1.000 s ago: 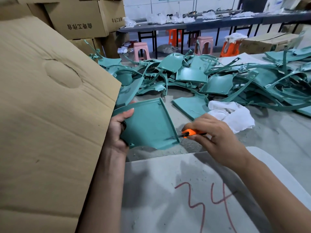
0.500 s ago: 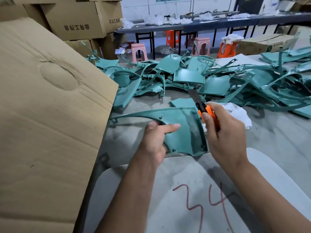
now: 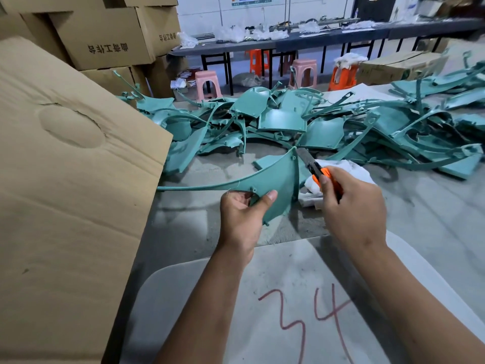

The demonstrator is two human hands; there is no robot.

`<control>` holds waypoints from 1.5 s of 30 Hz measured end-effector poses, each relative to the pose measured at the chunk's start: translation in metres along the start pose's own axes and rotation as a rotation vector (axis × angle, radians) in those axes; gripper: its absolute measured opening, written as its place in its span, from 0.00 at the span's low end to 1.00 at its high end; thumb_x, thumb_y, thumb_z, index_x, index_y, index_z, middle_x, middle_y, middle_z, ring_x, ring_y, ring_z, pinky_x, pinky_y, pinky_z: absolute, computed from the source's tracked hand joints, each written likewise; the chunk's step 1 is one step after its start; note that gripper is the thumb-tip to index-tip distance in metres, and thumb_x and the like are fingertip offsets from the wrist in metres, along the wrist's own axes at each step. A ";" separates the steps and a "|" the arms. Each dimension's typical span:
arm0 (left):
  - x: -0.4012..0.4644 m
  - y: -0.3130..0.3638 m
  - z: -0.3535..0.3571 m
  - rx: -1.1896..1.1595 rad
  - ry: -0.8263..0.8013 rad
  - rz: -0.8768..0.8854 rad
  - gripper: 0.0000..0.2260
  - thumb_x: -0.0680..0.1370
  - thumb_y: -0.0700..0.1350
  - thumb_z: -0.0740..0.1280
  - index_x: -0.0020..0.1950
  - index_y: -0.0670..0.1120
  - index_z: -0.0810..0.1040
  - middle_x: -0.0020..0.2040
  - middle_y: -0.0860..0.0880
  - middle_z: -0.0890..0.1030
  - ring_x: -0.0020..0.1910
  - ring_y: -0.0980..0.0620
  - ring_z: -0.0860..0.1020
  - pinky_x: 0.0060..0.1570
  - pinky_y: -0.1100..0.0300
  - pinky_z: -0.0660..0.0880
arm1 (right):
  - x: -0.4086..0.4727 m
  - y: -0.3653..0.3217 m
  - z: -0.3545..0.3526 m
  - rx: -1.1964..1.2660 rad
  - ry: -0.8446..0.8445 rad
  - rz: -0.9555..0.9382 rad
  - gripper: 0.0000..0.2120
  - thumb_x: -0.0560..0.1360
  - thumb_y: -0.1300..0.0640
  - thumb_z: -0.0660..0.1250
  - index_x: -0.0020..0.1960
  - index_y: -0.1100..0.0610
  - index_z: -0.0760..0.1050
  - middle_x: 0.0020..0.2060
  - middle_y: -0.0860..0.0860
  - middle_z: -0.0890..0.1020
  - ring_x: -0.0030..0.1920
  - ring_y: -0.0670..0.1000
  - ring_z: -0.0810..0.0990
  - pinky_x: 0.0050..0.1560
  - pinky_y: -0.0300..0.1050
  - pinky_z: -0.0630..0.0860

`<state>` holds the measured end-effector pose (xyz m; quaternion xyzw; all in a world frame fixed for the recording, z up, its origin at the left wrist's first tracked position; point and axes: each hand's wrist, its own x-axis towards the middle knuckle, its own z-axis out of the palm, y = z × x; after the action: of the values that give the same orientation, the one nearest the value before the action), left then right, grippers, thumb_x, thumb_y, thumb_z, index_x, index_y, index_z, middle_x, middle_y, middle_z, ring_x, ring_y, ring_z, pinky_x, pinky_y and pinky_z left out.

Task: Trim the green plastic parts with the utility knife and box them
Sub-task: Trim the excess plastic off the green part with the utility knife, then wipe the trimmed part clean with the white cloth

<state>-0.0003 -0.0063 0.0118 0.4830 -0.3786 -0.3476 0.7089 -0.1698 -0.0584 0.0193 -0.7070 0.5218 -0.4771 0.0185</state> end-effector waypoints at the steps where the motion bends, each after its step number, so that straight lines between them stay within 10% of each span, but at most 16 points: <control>1: 0.000 0.000 0.001 0.006 -0.007 0.004 0.08 0.75 0.30 0.73 0.42 0.42 0.84 0.40 0.52 0.87 0.41 0.56 0.84 0.44 0.64 0.78 | -0.001 -0.002 -0.001 0.027 0.037 -0.012 0.11 0.84 0.53 0.62 0.44 0.54 0.76 0.29 0.46 0.71 0.32 0.53 0.69 0.31 0.50 0.61; 7: -0.002 -0.001 0.001 -0.027 -0.036 0.007 0.07 0.75 0.29 0.73 0.45 0.41 0.85 0.43 0.48 0.88 0.42 0.54 0.85 0.43 0.64 0.79 | -0.012 -0.025 0.002 0.223 -0.064 -0.300 0.10 0.85 0.51 0.62 0.55 0.54 0.81 0.33 0.47 0.78 0.32 0.52 0.75 0.32 0.50 0.71; 11: 0.003 -0.001 -0.008 -0.040 -0.034 0.009 0.08 0.75 0.29 0.73 0.49 0.40 0.85 0.47 0.46 0.88 0.48 0.50 0.86 0.50 0.58 0.81 | 0.000 -0.005 0.001 0.041 -0.015 -0.051 0.11 0.83 0.51 0.63 0.45 0.54 0.78 0.29 0.48 0.73 0.31 0.56 0.71 0.31 0.48 0.64; 17: 0.004 0.005 -0.015 0.008 -0.130 0.073 0.10 0.72 0.36 0.73 0.52 0.44 0.85 0.52 0.45 0.87 0.54 0.46 0.85 0.57 0.51 0.80 | 0.002 0.007 0.004 -0.160 -0.156 0.199 0.09 0.83 0.50 0.64 0.55 0.53 0.79 0.40 0.59 0.84 0.42 0.65 0.79 0.40 0.53 0.73; 27: 0.006 0.026 -0.037 -0.125 -0.209 -0.158 0.11 0.71 0.43 0.74 0.53 0.46 0.85 0.53 0.40 0.86 0.51 0.42 0.85 0.49 0.50 0.82 | 0.002 0.001 0.001 -0.208 -0.286 0.170 0.24 0.79 0.45 0.66 0.28 0.55 0.71 0.28 0.53 0.76 0.34 0.59 0.73 0.32 0.47 0.62; 31: 0.003 0.030 -0.042 -0.076 -0.320 -0.279 0.10 0.71 0.42 0.73 0.52 0.43 0.85 0.52 0.38 0.86 0.47 0.41 0.85 0.42 0.55 0.81 | 0.009 0.020 0.004 -0.296 -0.100 0.158 0.11 0.78 0.46 0.71 0.53 0.53 0.83 0.51 0.57 0.81 0.55 0.60 0.72 0.53 0.53 0.72; 36: 0.001 0.030 -0.044 0.114 -0.422 -0.327 0.13 0.70 0.42 0.75 0.53 0.42 0.84 0.51 0.37 0.86 0.46 0.41 0.85 0.44 0.52 0.83 | 0.016 0.040 0.005 -0.365 -0.468 0.231 0.24 0.77 0.45 0.73 0.71 0.43 0.75 0.75 0.59 0.66 0.72 0.65 0.62 0.72 0.56 0.63; 41: 0.000 0.028 -0.044 0.275 -0.500 -0.339 0.12 0.70 0.44 0.75 0.53 0.42 0.84 0.51 0.37 0.86 0.46 0.43 0.85 0.49 0.51 0.82 | 0.017 0.040 0.009 -0.160 -0.236 0.164 0.08 0.73 0.62 0.73 0.52 0.56 0.83 0.52 0.56 0.78 0.55 0.62 0.74 0.53 0.50 0.69; 45: 0.003 0.028 -0.046 0.255 -0.516 -0.360 0.10 0.71 0.42 0.75 0.51 0.43 0.85 0.49 0.41 0.87 0.45 0.46 0.87 0.41 0.59 0.81 | 0.015 0.029 0.001 0.226 0.100 0.087 0.08 0.73 0.56 0.74 0.46 0.52 0.75 0.41 0.49 0.76 0.40 0.46 0.69 0.41 0.41 0.64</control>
<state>0.0446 0.0190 0.0275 0.5231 -0.4946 -0.5277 0.4508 -0.1897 -0.0830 0.0136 -0.6523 0.4953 -0.5662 0.0927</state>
